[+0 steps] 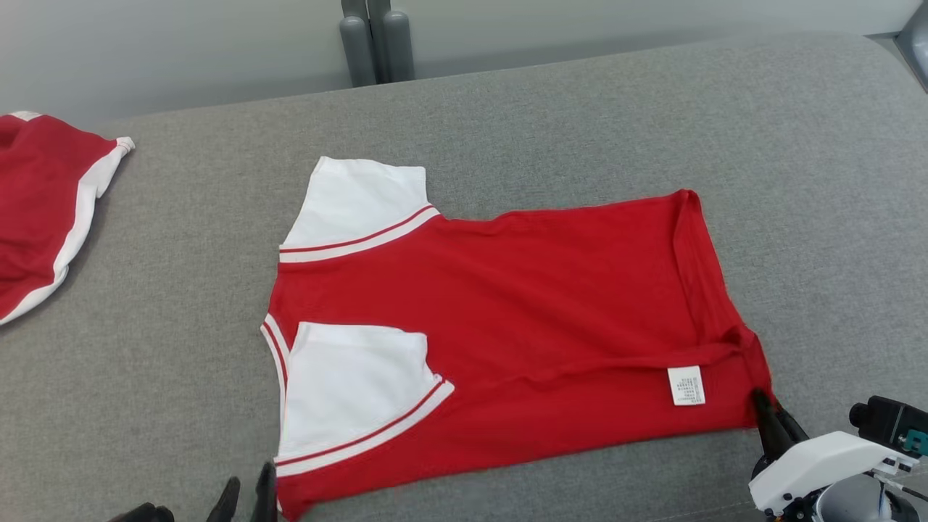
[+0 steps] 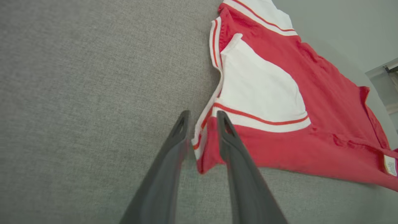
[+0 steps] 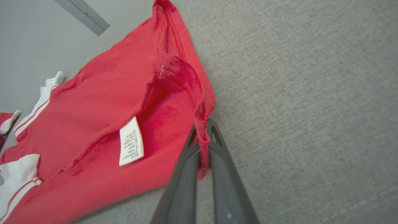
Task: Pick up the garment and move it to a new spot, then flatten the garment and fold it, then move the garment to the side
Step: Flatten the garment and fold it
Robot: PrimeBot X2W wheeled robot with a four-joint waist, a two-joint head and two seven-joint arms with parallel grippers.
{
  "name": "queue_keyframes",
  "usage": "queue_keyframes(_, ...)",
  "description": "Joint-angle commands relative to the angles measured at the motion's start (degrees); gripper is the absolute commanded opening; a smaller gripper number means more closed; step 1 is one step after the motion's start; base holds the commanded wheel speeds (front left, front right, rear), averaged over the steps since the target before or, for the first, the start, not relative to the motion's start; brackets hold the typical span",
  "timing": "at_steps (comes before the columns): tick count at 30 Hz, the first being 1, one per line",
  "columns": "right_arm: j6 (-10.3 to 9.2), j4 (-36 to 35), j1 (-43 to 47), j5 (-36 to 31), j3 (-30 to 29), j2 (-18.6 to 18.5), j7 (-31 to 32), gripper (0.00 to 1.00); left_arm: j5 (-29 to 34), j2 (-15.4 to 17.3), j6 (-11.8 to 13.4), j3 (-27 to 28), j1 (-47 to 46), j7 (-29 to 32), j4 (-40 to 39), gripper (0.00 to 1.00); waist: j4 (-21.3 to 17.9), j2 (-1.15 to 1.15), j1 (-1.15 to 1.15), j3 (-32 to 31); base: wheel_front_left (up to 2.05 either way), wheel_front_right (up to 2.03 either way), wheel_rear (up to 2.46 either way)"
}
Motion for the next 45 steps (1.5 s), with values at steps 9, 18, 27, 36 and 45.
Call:
queue_keyframes(9,-0.02,-1.77,0.98,-3.21,-2.67,-0.14,0.13,1.0,2.06,2.7,-1.49,0.71,-3.91,-1.63,2.29,1.0,-1.19,0.0,0.0,-0.8,0.0,0.0,0.0)
queue_keyframes(18,-0.01,-6.78,-5.92,-4.91,0.61,-1.66,1.33,1.0,4.25,7.63,-2.54,0.51,-21.96,4.11,3.51,1.0,-4.85,0.0,0.0,3.86,0.0,0.0,0.0)
queue_keyframes(27,-0.01,-4.3,-18.6,-6.12,10.72,-6.32,-1.03,1.0,10.12,9.66,-3.56,-4.92,-47.22,12.77,18.78,1.0,-7.65,0.0,0.0,13.79,0.0,0.0,0.0)
queue_keyframes(36,-0.01,-1.55,-26.37,-4.37,17.99,-7.89,-3.56,1.0,14.25,10.9,-4.54,-8.27,-63.09,17.2,32.31,1.0,-9.91,0.0,0.0,21.05,0.0,0.0,0.0)
queue_keyframes(45,-0.01,-0.63,-29.31,-2.88,21.2,-9.02,-4.98,1.0,15.03,11.43,-5.85,-10.02,-69.44,20.88,38.63,1.0,-11.25,0.0,0.0,23.14,0.0,0.0,0.0)
